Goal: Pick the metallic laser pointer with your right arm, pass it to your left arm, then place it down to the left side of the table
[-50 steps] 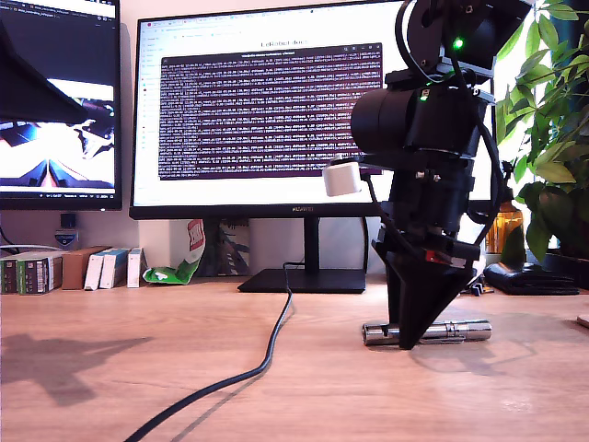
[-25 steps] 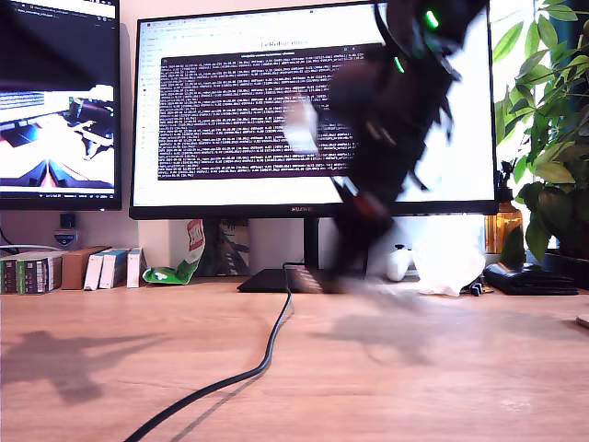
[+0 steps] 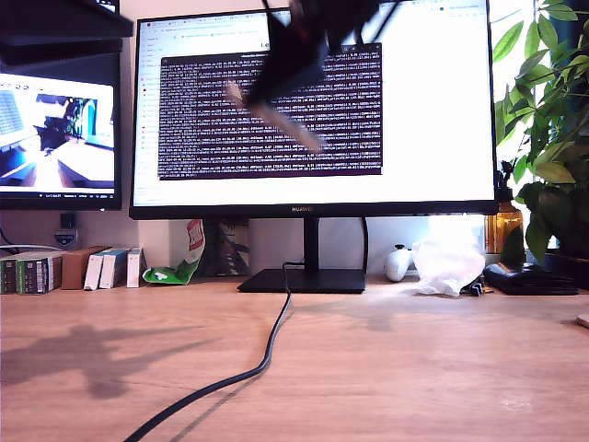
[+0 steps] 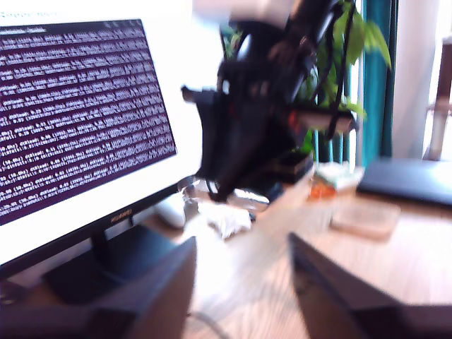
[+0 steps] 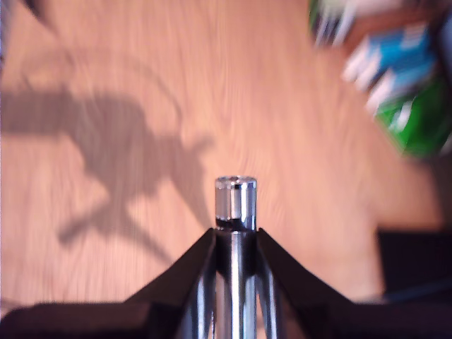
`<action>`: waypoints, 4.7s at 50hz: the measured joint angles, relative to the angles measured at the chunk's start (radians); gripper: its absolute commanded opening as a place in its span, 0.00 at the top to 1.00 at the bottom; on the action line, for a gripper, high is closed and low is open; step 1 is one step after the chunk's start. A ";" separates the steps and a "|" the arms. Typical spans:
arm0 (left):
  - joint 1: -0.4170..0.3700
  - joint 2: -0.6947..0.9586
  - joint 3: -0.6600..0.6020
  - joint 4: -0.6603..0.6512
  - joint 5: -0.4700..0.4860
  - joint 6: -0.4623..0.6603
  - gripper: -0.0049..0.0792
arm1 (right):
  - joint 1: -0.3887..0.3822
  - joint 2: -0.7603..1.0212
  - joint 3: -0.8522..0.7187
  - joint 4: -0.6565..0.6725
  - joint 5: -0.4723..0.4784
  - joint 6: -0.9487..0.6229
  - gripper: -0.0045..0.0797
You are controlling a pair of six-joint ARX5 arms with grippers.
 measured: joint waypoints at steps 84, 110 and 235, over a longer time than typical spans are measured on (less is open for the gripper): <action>-0.137 0.427 0.168 0.667 -0.062 -0.464 0.97 | 0.178 0.000 0.175 0.090 -0.124 0.091 0.96; -0.127 0.427 0.168 0.660 -0.092 -0.435 0.97 | 0.175 0.000 0.175 0.082 -0.125 0.115 0.49; 0.114 0.426 0.168 0.209 0.042 -0.193 0.97 | -0.395 -0.330 -0.214 0.159 0.462 0.609 0.96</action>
